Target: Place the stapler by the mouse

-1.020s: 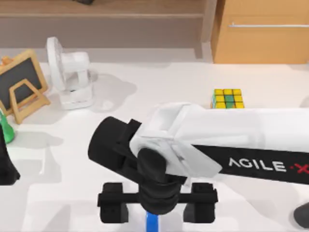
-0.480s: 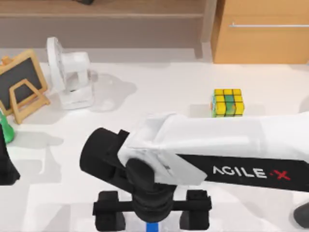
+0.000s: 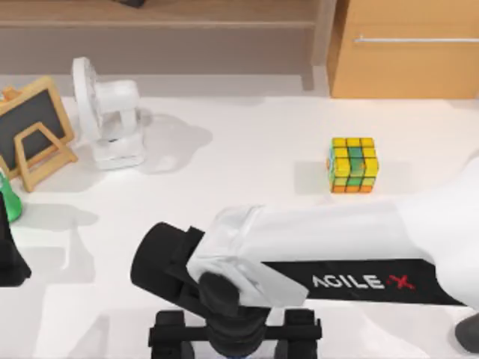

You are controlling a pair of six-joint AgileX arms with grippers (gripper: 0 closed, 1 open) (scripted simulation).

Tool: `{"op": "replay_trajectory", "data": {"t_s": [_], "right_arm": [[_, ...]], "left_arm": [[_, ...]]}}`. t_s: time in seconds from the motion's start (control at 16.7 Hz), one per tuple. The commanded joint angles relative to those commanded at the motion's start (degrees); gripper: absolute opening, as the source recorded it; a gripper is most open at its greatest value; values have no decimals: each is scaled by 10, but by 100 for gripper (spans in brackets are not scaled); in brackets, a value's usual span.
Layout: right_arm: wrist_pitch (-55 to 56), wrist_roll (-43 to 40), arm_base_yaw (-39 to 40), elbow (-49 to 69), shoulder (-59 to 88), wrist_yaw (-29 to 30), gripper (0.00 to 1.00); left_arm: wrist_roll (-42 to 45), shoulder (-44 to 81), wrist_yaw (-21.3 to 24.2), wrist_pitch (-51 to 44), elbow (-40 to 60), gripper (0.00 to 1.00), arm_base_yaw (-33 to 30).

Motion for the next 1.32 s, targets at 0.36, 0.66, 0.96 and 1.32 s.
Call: {"op": "replay_trajectory", "data": {"t_s": [0.36,0.66,0.96,1.32], "right_arm": [[0,0,0,0,0,0,62],[0,0,0,0,0,0,25],[0,0,0,0,0,0,0],[0,0,0,0,0,0,0]], "left_arm": [[0,0,0,0,0,100,0],[0,0,0,0,0,100,0],[0,0,0,0,0,100,0],[0,0,0,0,0,100,0]]}}
